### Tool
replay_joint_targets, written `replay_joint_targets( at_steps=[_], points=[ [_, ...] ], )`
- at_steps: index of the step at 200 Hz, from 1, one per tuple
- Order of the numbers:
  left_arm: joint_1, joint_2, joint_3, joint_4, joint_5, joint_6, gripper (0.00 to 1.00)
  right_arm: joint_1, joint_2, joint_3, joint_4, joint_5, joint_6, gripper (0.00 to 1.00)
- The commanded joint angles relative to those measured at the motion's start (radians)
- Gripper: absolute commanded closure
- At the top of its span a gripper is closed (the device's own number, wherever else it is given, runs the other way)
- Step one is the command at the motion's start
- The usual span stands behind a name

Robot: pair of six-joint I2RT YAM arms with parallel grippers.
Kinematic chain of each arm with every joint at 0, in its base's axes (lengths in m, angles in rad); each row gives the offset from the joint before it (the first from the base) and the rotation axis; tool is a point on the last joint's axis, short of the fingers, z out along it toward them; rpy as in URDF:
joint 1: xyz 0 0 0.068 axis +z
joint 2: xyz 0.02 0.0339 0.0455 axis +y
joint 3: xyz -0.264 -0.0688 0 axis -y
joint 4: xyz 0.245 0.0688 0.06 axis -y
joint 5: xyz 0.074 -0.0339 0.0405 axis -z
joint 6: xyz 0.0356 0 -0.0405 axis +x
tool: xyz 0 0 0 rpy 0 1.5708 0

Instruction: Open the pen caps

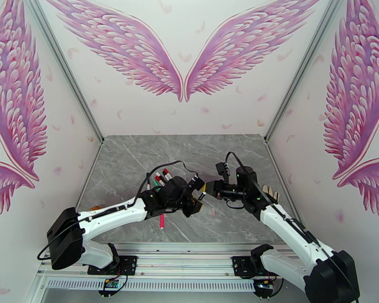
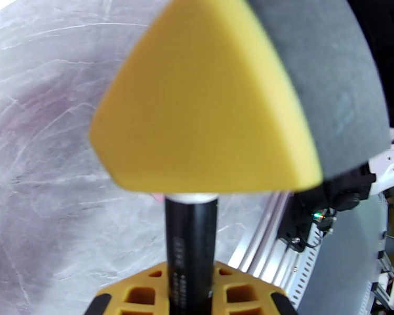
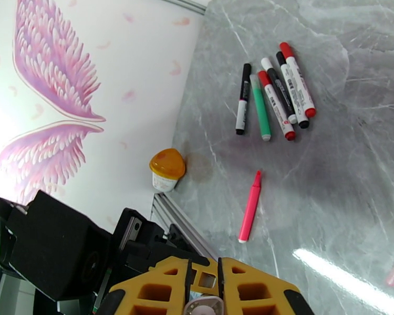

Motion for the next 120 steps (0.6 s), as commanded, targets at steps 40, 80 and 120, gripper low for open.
replay_joint_targets(
  at_steps=[40,80,120],
  points=[
    [0.018,-0.069,-0.078,-0.101,0.089,-0.007,1.0,-0.084,0.007,0.056,0.017,0.149,0.02,0.93],
    [0.061,-0.101,-0.116,-0.043,0.244,-0.048,1.0,-0.094,-0.001,0.047,0.065,0.073,-0.013,0.94],
    [0.079,-0.114,-0.13,-0.053,0.242,-0.051,1.0,-0.104,-0.013,0.047,0.071,0.041,-0.042,0.94]
  ],
)
